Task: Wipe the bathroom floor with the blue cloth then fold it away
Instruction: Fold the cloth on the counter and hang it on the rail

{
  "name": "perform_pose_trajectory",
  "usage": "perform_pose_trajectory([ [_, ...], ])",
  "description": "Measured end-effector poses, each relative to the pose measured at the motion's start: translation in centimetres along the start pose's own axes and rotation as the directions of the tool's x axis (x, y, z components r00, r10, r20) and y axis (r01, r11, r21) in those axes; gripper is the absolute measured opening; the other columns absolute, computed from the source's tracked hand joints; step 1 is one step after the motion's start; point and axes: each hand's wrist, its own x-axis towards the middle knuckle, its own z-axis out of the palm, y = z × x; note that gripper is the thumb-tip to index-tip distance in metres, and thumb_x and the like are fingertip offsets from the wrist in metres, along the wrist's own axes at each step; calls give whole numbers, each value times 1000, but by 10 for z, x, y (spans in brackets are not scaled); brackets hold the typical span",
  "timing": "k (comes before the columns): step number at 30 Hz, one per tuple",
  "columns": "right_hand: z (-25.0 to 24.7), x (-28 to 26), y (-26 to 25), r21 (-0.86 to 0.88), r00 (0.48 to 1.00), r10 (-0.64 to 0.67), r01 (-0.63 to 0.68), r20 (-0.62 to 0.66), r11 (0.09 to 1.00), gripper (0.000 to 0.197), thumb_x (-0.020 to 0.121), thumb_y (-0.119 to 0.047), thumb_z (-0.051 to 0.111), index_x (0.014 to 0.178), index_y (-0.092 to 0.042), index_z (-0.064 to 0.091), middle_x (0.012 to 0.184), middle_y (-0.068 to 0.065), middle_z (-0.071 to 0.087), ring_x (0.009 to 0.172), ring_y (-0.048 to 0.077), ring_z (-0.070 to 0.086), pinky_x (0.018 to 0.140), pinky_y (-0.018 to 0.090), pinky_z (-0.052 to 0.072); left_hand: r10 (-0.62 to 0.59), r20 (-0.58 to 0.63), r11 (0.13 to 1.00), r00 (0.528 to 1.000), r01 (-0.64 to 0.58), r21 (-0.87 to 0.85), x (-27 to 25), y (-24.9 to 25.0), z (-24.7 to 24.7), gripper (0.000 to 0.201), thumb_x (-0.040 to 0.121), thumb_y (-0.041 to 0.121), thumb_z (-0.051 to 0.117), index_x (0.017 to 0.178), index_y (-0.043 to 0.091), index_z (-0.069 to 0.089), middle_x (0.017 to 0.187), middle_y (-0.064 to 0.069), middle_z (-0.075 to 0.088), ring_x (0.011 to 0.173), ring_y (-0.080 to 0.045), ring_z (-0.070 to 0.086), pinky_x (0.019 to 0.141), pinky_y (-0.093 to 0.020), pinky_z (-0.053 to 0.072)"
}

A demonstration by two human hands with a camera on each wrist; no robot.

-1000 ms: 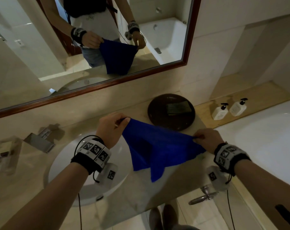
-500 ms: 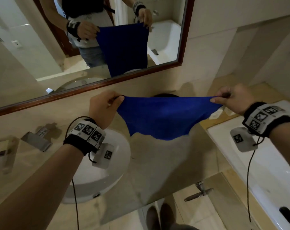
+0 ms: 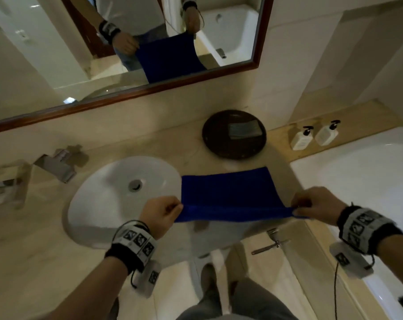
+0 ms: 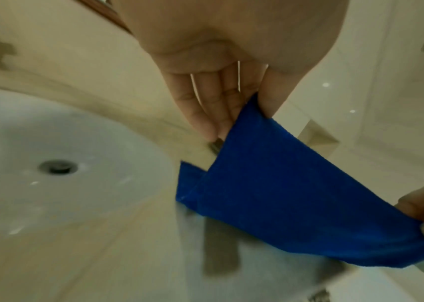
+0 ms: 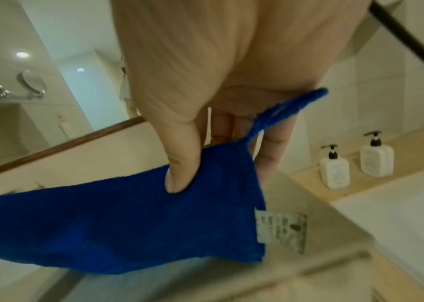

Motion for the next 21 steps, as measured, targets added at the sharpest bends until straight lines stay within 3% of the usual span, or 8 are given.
perform_pose_trajectory([
  [3,37,-13,15,34,988,8,-14,152,999,4,82,-19,74,85,-21,71,83,-5,68,77,7,61,62,11,41,-158,149,987,976,155,32,-37,-1,29,25,90,47,45,75,33,59,72,9,64,70,-13,62,67,-30,48],
  [5,55,-20,29,61,979,-4,-8,204,998,10,81,-15,74,78,-24,70,82,-7,68,77,4,63,64,13,45,-246,190,969,951,241,47,-58,1,47,19,96,36,49,79,37,58,78,12,64,75,-9,62,72,-27,49],
  [8,71,-21,50,54,979,-2,-9,206,998,18,77,-12,76,71,-27,69,80,-6,69,78,6,64,71,22,51,-359,182,932,915,364,10,-84,7,69,17,98,31,50,87,33,63,83,10,67,77,-8,63,76,-33,54],
  [12,82,-26,65,87,984,-96,84,149,993,16,80,-8,74,82,-23,72,85,-5,70,84,10,64,77,23,47,-431,104,900,896,436,-27,-110,20,87,22,98,26,52,80,36,59,78,8,66,73,-8,62,71,-32,53],
  [16,85,-32,75,170,985,-146,128,97,977,20,84,-5,70,86,-25,70,87,-9,67,85,5,61,73,17,42,-496,27,868,868,496,3,-130,35,94,18,98,29,52,83,32,61,75,11,65,69,-4,59,59,-20,40],
  [21,88,-30,79,170,978,-151,126,145,977,21,85,-8,70,84,-29,66,85,-14,63,82,0,59,66,11,37,-558,41,829,829,559,2,-147,34,105,18,97,32,53,83,35,63,79,11,68,73,-6,63,70,-27,51],
])
